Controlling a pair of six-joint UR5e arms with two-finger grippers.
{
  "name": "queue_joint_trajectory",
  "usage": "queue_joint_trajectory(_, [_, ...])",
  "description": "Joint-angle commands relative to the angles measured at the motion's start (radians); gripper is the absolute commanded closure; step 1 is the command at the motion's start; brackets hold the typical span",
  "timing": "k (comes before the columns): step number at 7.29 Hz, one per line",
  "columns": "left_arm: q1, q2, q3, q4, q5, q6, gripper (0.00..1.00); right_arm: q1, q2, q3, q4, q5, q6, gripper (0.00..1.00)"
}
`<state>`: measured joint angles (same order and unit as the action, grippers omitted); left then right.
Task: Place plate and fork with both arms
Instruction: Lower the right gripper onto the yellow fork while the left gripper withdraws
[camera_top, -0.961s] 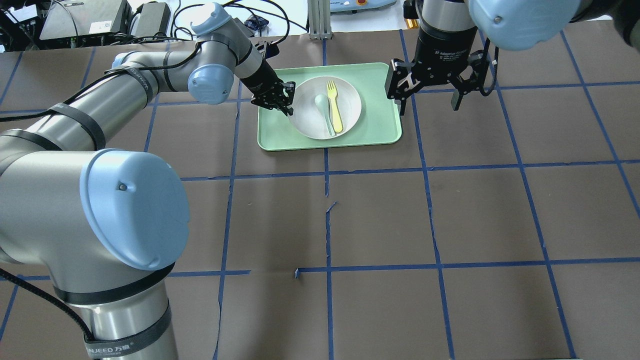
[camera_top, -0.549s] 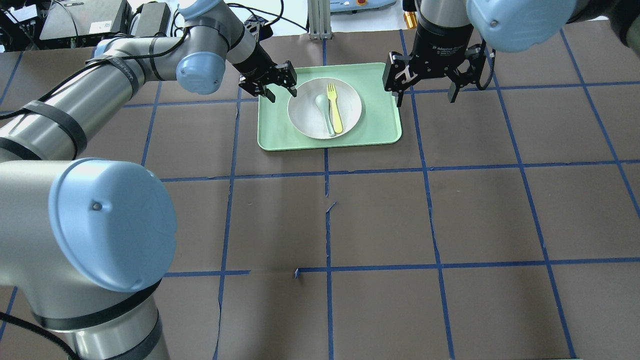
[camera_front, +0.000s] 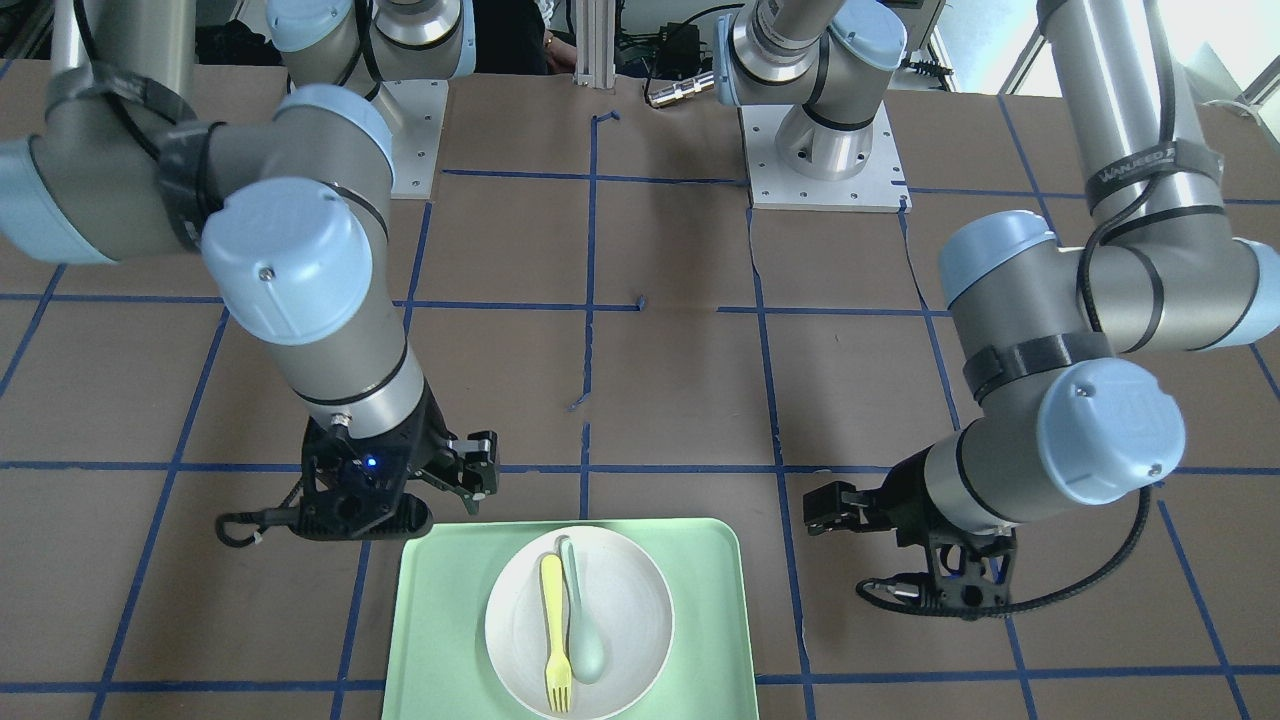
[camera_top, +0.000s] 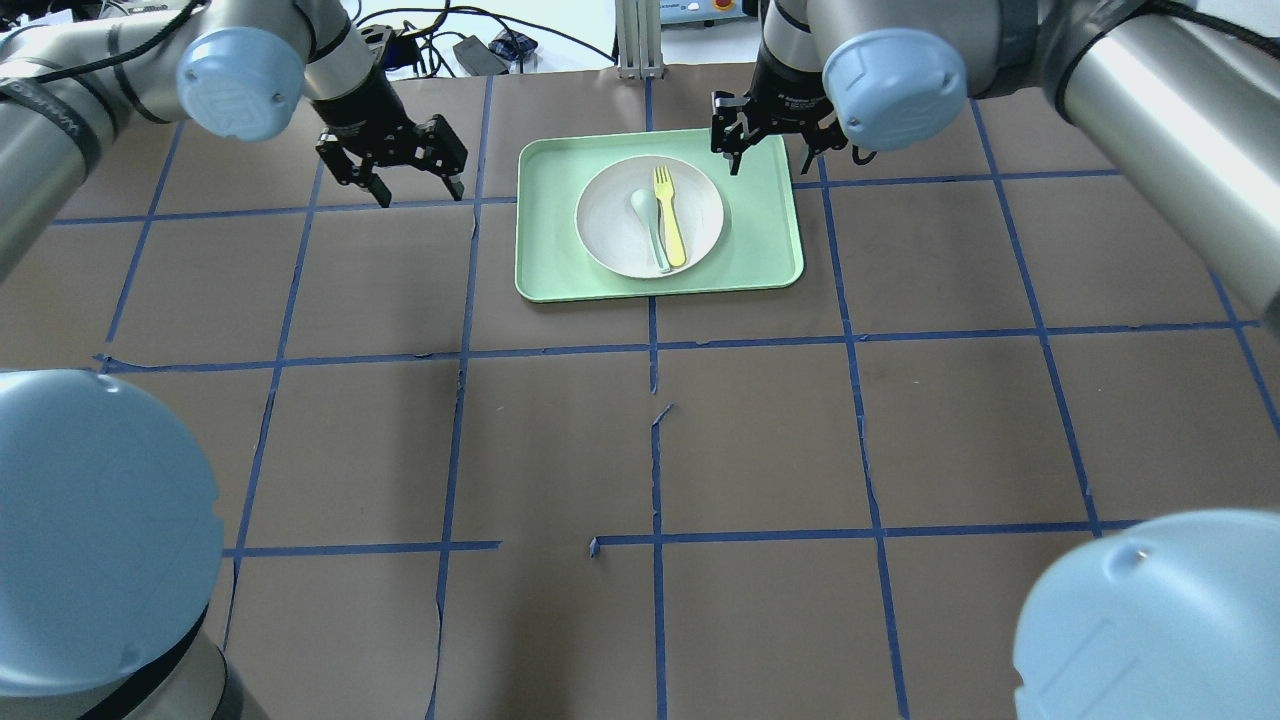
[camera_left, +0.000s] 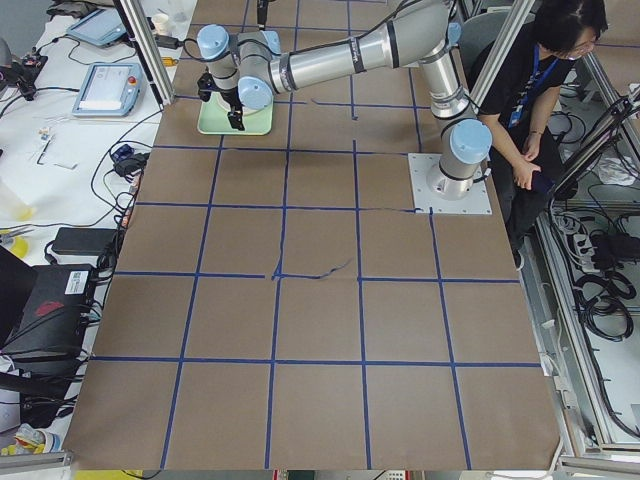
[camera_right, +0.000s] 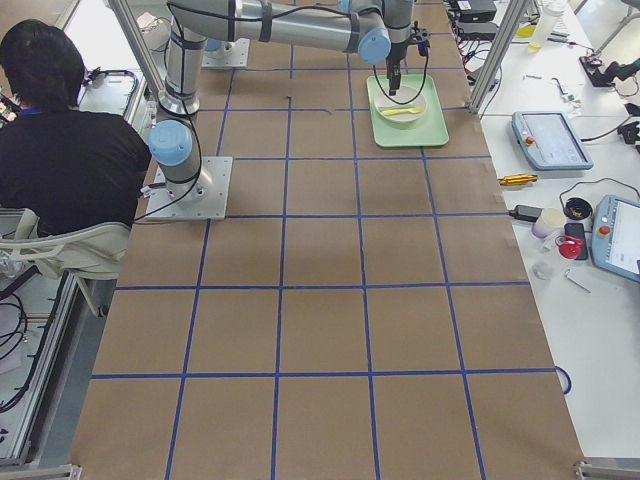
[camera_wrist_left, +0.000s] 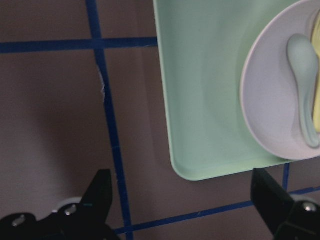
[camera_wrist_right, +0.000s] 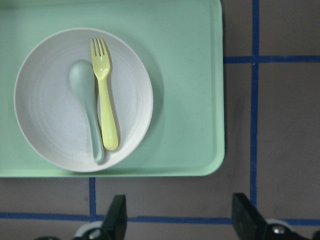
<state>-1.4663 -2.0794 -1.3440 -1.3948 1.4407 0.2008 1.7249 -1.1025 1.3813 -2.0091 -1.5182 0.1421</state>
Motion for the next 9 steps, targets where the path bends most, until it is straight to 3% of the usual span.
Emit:
queue_joint_trajectory(1, [0.069, 0.05, -0.067, -0.015, 0.023, 0.094, 0.0, 0.036, 0.142, -0.019, -0.189, 0.018, -0.002, 0.43])
queue_joint_trajectory(9, [0.07, 0.051, -0.093, -0.003, 0.023, 0.094, 0.0, 0.062, 0.26, -0.036, -0.217, 0.088, -0.044, 0.54])
